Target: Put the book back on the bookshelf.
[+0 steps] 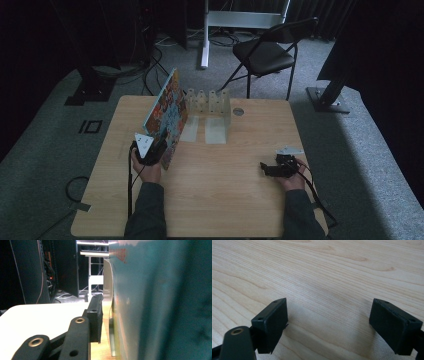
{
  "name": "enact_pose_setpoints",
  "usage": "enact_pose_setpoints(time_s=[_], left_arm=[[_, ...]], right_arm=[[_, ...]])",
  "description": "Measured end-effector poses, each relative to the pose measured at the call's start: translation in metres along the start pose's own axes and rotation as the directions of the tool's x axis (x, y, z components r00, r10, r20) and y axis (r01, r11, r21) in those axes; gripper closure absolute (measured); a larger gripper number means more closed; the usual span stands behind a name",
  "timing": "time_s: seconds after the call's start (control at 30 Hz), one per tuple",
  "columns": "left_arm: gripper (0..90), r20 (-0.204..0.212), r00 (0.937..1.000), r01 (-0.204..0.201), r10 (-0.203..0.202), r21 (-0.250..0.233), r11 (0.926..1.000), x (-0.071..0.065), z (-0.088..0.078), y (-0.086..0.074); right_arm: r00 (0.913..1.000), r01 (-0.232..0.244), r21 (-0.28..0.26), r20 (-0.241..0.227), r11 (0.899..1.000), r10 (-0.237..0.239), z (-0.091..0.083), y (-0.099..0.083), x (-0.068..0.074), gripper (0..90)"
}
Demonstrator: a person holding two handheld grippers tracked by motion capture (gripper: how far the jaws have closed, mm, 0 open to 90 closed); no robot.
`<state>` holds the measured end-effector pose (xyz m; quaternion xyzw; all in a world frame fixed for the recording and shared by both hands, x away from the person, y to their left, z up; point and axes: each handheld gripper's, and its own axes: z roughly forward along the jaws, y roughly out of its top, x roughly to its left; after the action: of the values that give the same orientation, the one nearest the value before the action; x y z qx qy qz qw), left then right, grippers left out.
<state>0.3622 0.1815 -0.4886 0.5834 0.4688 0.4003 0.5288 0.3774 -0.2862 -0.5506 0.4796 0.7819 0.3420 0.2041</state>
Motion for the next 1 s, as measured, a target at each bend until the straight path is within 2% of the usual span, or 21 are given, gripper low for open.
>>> enact_pose_setpoints(time_s=[0.23,0.27,0.53,0.63,0.7,0.83,1.0], left_arm=[[57.4,0.034,0.9994,-0.006,0.006,0.013,0.9999,0.004,-0.007,0.000],[55.2,0.069,0.9976,-0.010,0.008,0.035,0.9993,0.006,-0.010,0.001],[53.4,0.103,0.9945,-0.023,0.016,0.071,0.9972,0.010,-0.019,0.000],[53.1,0.126,0.9919,-0.024,0.014,0.076,0.9968,0.011,-0.024,0.000],[52.1,0.161,0.9867,-0.038,0.024,0.083,0.9958,0.013,-0.028,0.001],[51.2,0.197,0.9795,-0.065,0.044,0.100,0.9929,0.014,-0.034,0.002],[51.1,0.209,0.9769,-0.074,0.046,0.130,0.9888,0.019,-0.039,-0.002]], right_arm=[[1.0000,0.000,0.000,0.000,1.000,0.000,0.000,0.000,0.000,15.0],[1.0000,0.000,0.000,0.000,1.000,0.000,0.000,0.000,0.000,15.1],[1.0000,0.000,0.000,0.000,1.000,0.000,0.000,0.000,0.000,15.1],[1.0000,0.000,0.000,0.000,1.000,0.000,0.000,0.000,0.000,15.0],[1.0000,0.000,0.000,0.000,1.000,0.000,0.000,0.000,0.000,15.0],[1.0000,0.000,0.000,0.000,1.000,0.000,0.000,0.000,0.000,15.1],[1.0000,-0.001,0.000,0.000,1.000,0.001,0.000,0.000,0.000,15.0]])
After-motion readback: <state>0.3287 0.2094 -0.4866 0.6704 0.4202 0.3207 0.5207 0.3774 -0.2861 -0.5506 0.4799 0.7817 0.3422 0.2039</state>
